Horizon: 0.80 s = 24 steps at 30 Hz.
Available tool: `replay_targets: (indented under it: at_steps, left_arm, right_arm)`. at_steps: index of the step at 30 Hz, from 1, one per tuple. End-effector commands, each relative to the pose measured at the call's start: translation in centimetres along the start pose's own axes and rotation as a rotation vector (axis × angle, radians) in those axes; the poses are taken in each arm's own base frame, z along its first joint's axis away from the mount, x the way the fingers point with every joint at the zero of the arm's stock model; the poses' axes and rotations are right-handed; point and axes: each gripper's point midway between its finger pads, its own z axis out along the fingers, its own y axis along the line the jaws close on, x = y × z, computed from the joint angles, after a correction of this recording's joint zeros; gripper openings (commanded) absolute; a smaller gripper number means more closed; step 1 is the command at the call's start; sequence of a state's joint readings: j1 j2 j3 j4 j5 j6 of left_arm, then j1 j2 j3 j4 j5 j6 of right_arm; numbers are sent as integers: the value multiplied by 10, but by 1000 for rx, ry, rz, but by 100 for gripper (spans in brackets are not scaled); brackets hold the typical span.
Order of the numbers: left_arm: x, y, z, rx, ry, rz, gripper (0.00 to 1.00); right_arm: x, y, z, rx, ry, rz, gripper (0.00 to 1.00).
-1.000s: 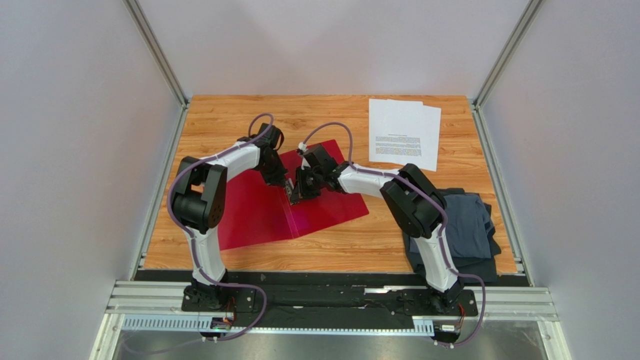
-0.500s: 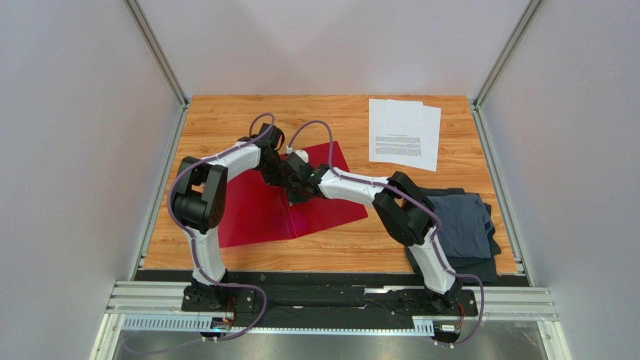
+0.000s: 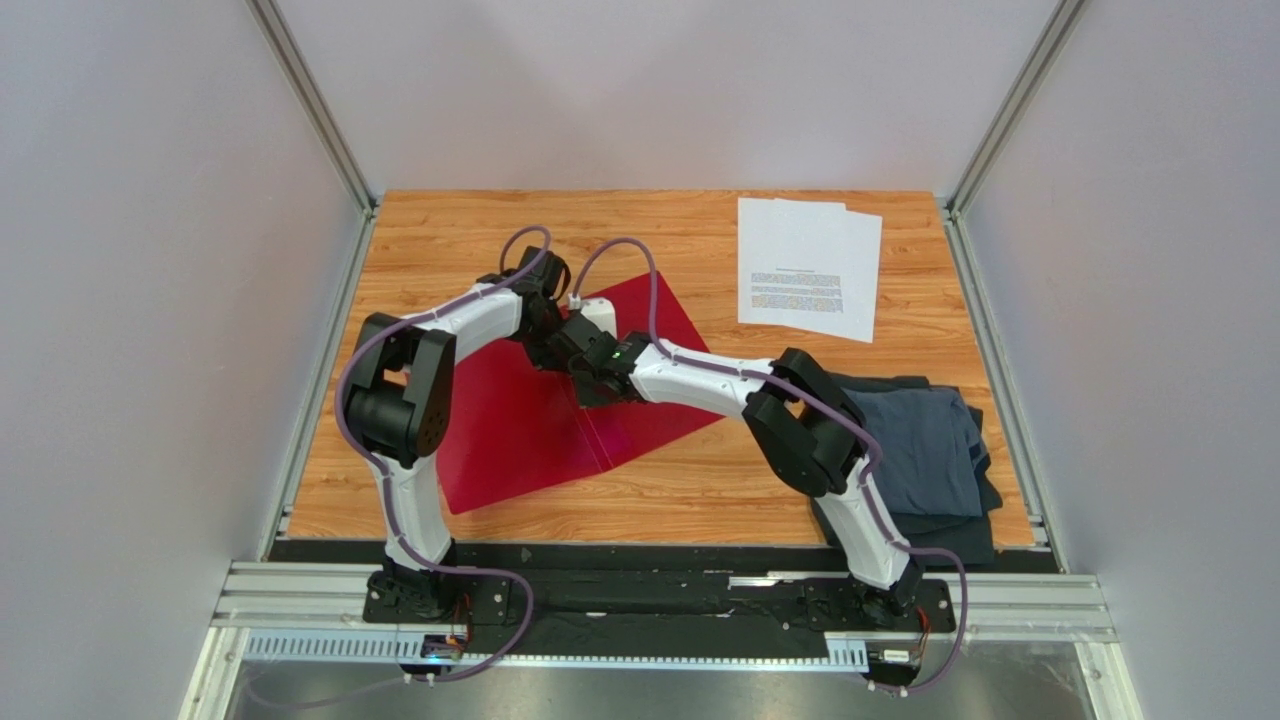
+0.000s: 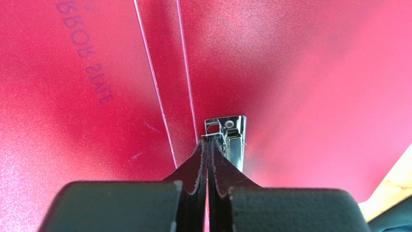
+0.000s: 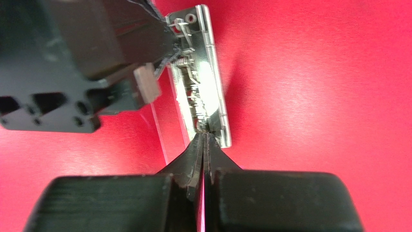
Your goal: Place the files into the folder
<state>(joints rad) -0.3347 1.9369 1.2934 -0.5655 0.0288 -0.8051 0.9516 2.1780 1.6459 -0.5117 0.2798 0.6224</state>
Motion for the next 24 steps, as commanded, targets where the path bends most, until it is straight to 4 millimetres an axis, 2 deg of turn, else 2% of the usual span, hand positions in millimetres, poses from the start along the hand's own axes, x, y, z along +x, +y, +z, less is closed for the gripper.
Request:
replay_targets:
  at_steps: [1,2,3,5,6,7,8,9,12,13,21,24]
  left_arm:
    - [40,37,23,-141,125,48,0]
    - [40,36,22,-141,123,48,0]
    - [40,36,22,-140,122,51,0]
    - [42,37,22,-142,126,55,0]
    - [41,36,22,-139,125,55,0]
    - [41,37,22,-141,125,57,0]
    - [42,36,22,-140,126,55,0]
    - [43,37,23,-143,127,55,0]
    - [42,35,23,-141,125,57,0]
    - [42,34,23,-137,124,58,0]
    - [42,33,21,-135,122,60,0]
    - [42,32,21,-131,125,59,0]
  right_arm:
    - [21,-36,3,81,124,-84,0]
    - [19,-29,2,41,126,-77,0]
    - [9,-24,-4,-5,112,-45,0]
    - [10,-12,-6,-123,125,18,0]
    - [-3,-7,-12,-189,99,53,0]
    - [-5,-2,-16,-247,106,68,2]
    - [1,-11,-13,-260,123,96,6]
    - [-7,-1,-19,-335,105,112,18]
    - [-4,-1,-18,-378,113,109,32]
    - [-1,0,-16,-382,120,104,34]
    - [-11,12,-28,-474,90,99,34]
    - [-9,16,-22,-494,114,106,32]
